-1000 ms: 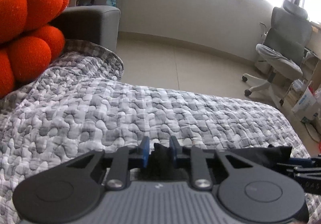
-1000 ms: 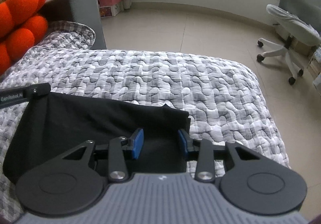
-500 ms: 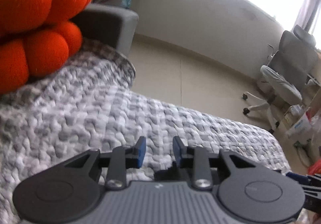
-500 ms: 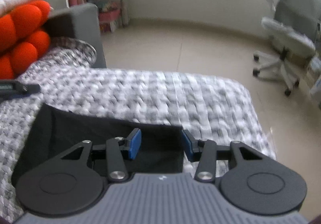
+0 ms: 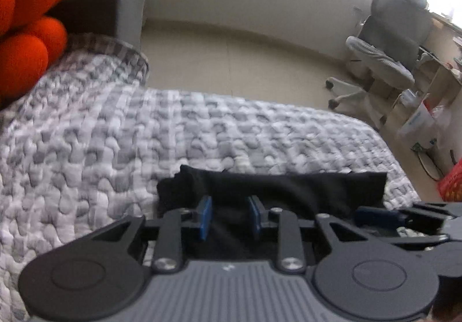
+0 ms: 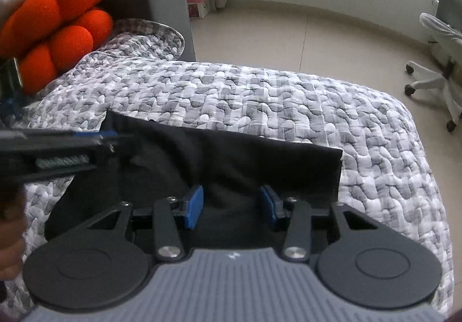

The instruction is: Fold clothes

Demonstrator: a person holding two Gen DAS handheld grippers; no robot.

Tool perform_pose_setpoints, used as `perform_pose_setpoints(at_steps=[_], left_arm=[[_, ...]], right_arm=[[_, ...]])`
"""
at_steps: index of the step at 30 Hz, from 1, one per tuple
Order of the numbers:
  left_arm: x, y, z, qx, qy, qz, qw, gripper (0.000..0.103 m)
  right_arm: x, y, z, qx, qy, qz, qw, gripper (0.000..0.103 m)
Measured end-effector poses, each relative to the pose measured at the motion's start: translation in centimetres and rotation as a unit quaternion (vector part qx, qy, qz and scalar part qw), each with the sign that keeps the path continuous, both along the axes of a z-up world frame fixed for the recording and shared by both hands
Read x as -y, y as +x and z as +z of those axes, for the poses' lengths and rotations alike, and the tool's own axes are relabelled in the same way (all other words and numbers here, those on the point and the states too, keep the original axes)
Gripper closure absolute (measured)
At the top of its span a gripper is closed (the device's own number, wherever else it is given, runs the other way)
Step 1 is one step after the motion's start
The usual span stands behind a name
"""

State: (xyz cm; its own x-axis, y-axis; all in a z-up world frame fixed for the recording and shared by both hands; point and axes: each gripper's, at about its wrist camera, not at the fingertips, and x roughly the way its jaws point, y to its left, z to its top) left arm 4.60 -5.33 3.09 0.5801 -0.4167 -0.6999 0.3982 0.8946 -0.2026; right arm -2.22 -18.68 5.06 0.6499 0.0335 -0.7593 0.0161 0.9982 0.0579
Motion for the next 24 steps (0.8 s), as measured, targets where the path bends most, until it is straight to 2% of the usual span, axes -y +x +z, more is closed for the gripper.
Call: perform_pose_setpoints(at_steps=[13,21,24], left_arm=[[-2.2,-0.7,1.3,0.002,-0.02,0.022,0.9995,0.075],[-2.9,-1.7,1.2,0.0,0.0,0.033,0.9995,0.074],[-3.8,-2.0,1.3,-0.005,-0.006,0.041,0.9991,0.074]], right_arm=[[0.7,-1.8,1.2,0.019,0.006,-0.027,0.999,0.058],[0.9,-3.2,1.9,0.025,-0.008,-0.028,0.999,0.058],[1.8,-3.8,2.5,0.035,-0.004,-0.04,0.999,0.058]])
